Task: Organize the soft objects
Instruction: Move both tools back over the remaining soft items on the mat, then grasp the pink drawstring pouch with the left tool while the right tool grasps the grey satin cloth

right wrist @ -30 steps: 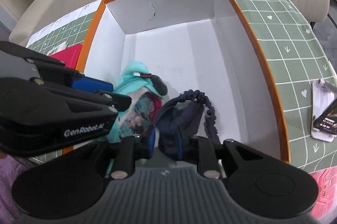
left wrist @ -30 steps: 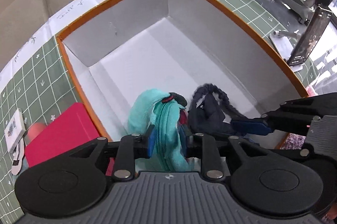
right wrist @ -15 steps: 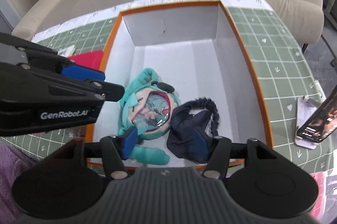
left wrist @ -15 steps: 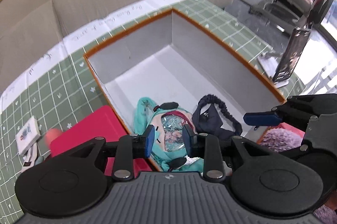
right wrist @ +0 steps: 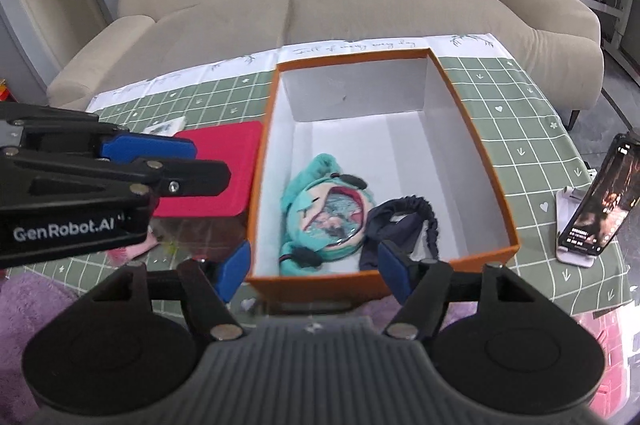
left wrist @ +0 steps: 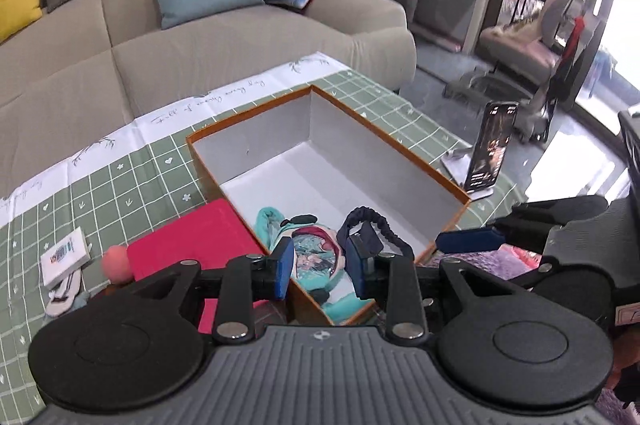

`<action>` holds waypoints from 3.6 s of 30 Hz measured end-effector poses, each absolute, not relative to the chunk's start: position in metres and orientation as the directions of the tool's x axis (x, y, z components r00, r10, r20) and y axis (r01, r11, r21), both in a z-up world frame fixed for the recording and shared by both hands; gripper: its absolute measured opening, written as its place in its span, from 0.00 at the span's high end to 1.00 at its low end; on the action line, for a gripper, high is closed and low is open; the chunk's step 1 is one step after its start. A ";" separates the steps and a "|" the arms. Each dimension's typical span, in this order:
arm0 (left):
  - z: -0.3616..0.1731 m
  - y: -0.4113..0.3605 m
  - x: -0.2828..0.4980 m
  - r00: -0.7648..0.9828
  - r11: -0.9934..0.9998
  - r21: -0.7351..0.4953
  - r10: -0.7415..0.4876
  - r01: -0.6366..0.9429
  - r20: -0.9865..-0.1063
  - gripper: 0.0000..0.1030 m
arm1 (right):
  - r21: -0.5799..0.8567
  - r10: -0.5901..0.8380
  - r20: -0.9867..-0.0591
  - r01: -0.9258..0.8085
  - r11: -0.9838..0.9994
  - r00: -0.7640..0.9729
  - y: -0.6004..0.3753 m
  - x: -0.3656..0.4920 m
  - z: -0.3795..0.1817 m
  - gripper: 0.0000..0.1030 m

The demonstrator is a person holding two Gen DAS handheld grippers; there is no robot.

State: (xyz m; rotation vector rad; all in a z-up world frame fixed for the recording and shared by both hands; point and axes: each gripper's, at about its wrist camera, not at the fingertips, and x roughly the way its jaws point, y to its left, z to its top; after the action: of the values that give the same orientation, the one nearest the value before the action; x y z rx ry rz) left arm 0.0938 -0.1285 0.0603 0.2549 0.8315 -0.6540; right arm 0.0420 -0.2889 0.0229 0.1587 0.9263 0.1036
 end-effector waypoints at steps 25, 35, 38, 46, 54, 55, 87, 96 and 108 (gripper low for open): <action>0.025 0.004 0.038 0.555 0.904 -0.132 -0.359 0.406 -0.751 0.66 | 0.146 0.234 -0.839 -0.210 0.967 0.491 -0.184 0.009 0.012 0.30; 0.018 0.043 0.033 0.576 0.935 -0.140 -0.314 0.326 -0.755 0.66 | 0.138 0.264 -0.839 -0.283 0.949 0.475 -0.149 0.024 0.013 0.27; 0.017 0.053 0.032 0.586 0.942 -0.142 -0.302 0.304 -0.752 0.66 | 0.136 0.276 -0.839 -0.310 0.941 0.469 -0.138 0.029 0.012 0.27; 0.018 0.076 0.038 0.600 0.951 -0.160 -0.293 0.266 -0.744 0.60 | 0.130 0.307 -0.842 -0.386 0.913 0.443 -0.109 0.041 0.009 0.28; 0.016 0.101 0.049 0.609 0.957 -0.178 -0.284 0.231 -0.740 0.57 | 0.139 0.366 -0.827 -0.477 0.868 0.426 -0.080 0.062 0.008 0.38; 0.015 0.104 0.051 0.608 0.957 -0.181 -0.283 0.225 -0.742 0.57 | 0.140 0.371 -0.826 -0.483 0.864 0.424 -0.078 0.066 0.007 0.39; -0.092 0.140 0.194 0.347 0.810 -0.006 -0.258 0.587 -0.902 0.21 | 0.194 0.306 -0.934 -0.456 0.869 0.185 -0.006 0.231 -0.084 0.53; -0.109 0.138 0.205 0.323 0.812 -0.009 -0.242 0.584 -0.915 0.39 | 0.224 0.308 -0.942 -0.438 0.871 0.131 -0.002 0.238 -0.100 0.78; -0.082 0.142 0.199 0.395 0.860 0.048 -0.183 0.507 -0.900 0.50 | 0.193 0.308 -0.933 -0.463 0.865 0.187 -0.008 0.234 -0.083 1.00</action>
State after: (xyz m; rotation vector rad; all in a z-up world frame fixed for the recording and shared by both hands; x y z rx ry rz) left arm 0.1989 0.1423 -0.0820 0.3401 1.0825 -0.4482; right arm 0.2341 -0.0076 -0.0831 -0.1437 1.2724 0.5454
